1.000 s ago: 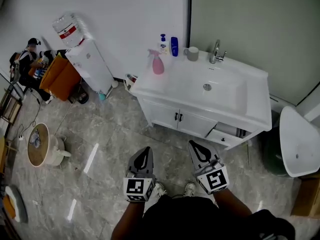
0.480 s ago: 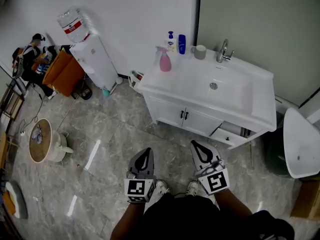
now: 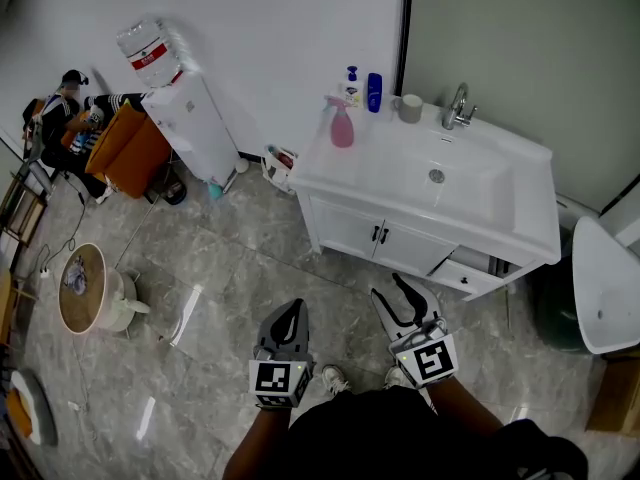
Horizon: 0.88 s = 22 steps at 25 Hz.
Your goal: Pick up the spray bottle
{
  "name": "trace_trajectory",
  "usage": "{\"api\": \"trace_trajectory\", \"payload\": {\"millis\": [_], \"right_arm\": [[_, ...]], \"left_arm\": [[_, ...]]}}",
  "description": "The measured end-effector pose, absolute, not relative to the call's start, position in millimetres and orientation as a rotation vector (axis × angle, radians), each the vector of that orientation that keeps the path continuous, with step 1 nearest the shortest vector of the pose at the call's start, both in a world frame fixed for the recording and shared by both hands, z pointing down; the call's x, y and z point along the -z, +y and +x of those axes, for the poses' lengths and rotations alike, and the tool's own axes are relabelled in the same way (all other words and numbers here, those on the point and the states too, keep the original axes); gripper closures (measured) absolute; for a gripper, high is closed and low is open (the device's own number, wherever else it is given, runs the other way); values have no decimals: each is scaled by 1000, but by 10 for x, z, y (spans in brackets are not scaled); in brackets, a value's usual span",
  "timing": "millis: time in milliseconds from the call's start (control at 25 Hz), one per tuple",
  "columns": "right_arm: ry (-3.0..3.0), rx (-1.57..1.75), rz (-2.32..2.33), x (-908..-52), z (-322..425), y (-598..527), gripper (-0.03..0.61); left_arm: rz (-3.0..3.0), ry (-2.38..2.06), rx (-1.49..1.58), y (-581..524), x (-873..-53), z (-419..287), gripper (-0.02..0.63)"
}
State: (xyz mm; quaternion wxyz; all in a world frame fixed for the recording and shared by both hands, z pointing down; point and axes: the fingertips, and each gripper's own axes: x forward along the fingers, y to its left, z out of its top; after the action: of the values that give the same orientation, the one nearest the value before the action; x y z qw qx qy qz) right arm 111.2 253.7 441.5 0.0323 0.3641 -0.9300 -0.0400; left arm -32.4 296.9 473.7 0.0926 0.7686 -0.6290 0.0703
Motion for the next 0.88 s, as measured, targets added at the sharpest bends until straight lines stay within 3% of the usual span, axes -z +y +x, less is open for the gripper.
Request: {"api": "trace_trajectory", "payload": {"millis": [520, 880], "right_arm": [[-2864, 59, 1358, -4392, 807, 2334, -5], [-2808, 149, 1333, -4522, 680, 1977, -14]], "left_arm": [[2313, -1842, -180, 2904, -4760, -783, 617], [2311, -1811, -195, 2573, -4867, -798, 617]]}}
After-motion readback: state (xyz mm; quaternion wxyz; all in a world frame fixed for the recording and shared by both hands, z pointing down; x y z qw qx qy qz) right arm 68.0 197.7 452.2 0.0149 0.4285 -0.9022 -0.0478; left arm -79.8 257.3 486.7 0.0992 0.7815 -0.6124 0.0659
